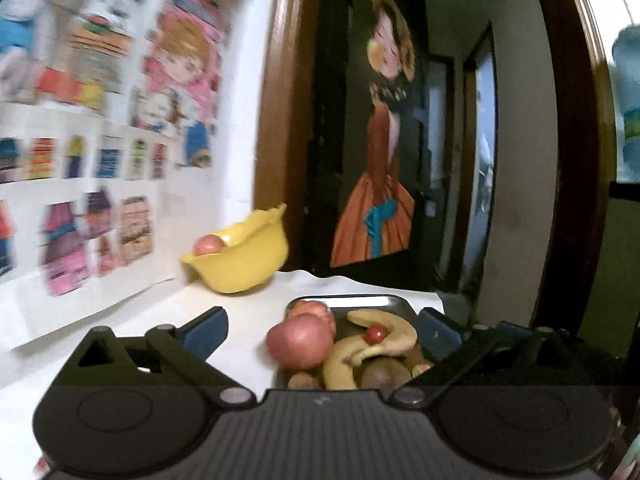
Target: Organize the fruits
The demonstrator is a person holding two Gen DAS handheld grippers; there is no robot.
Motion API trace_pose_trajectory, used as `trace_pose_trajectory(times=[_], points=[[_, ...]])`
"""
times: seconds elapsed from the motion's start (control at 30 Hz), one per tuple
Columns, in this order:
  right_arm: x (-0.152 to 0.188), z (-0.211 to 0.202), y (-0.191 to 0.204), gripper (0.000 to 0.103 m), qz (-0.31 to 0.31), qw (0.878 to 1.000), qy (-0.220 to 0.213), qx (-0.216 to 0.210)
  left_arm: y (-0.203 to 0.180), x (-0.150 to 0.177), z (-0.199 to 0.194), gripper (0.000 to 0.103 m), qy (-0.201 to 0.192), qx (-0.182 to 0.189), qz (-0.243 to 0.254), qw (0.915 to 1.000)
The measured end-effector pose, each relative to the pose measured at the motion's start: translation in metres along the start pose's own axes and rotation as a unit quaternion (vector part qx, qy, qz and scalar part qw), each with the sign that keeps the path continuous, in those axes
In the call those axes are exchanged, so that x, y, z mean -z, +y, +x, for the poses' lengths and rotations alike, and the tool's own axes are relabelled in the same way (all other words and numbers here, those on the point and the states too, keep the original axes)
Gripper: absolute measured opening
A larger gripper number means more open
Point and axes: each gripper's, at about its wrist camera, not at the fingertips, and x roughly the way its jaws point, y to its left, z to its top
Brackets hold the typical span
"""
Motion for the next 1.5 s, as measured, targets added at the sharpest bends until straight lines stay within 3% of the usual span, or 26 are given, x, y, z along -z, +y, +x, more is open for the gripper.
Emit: trace_pose_trajectory(times=[0.13, 0.23, 0.5, 1.07, 1.5], points=[[-0.020, -0.059, 0.026, 0.102, -0.024, 1.000, -0.007, -0.010, 0.006, -0.006, -0.063, 0.103, -0.002, 0.007, -0.035, 0.9994], [-0.032, -0.104, 0.046, 0.102, -0.048, 0.998, -0.034, -0.004, 0.006, -0.008, -0.104, 0.103, -0.027, 0.007, -0.037, 0.9989], [-0.034, -0.170, 0.073, 0.102, -0.063, 0.997, -0.050, -0.007, 0.014, -0.005, -0.157, 0.103, -0.047, 0.009, -0.046, 0.9978], [-0.016, -0.225, 0.106, 0.102, -0.057, 0.997, -0.057, 0.002, 0.048, 0.026, -0.186, 0.103, -0.033, -0.010, -0.060, 0.9976], [0.006, -0.227, 0.136, 0.102, -0.046, 0.998, -0.046, 0.024, 0.076, 0.051, -0.182, 0.103, -0.021, -0.031, -0.065, 0.9972]])
